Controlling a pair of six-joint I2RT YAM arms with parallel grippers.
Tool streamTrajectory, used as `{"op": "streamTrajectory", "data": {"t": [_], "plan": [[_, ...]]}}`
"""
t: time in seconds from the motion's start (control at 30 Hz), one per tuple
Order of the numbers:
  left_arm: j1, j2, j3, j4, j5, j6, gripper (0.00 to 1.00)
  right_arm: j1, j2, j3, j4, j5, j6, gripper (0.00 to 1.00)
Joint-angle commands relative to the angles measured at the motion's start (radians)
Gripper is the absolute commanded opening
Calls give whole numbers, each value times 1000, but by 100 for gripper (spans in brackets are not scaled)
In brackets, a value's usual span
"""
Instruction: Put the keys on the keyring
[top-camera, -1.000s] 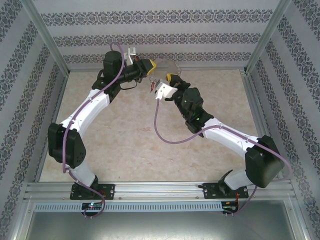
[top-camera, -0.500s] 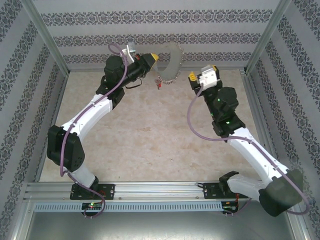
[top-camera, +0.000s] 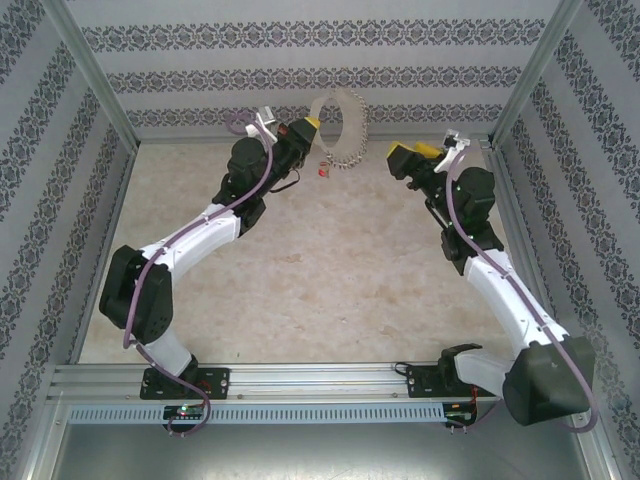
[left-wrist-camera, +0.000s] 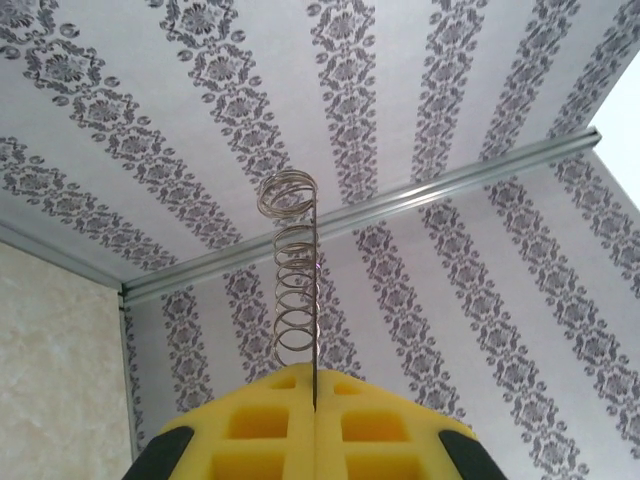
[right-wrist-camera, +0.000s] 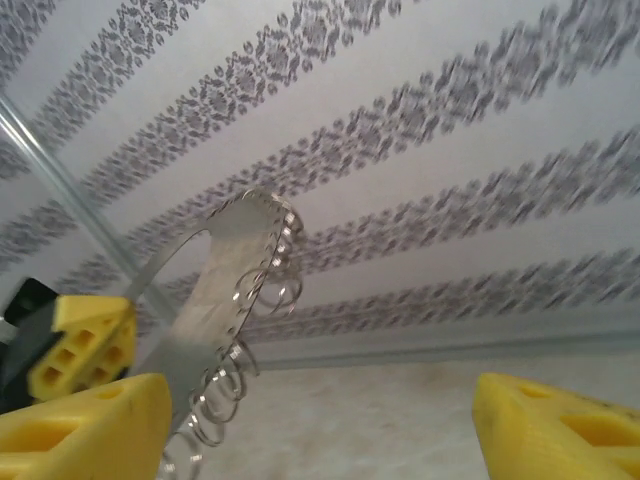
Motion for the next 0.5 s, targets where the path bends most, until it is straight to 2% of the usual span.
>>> {"op": "streamTrajectory", "data": {"t": [0.0, 0.2, 0.47], "plan": [[-21, -31, -19, 135, -106, -55, 0, -4, 40, 34, 95, -114, 256, 80], [-41, -30, -73, 192, -180, -112, 0, 21, 123, 76, 182, -123, 400, 80], [-60, 7, -85, 260, -196, -167, 0, 43, 243, 122, 233, -109, 529, 78]]}}
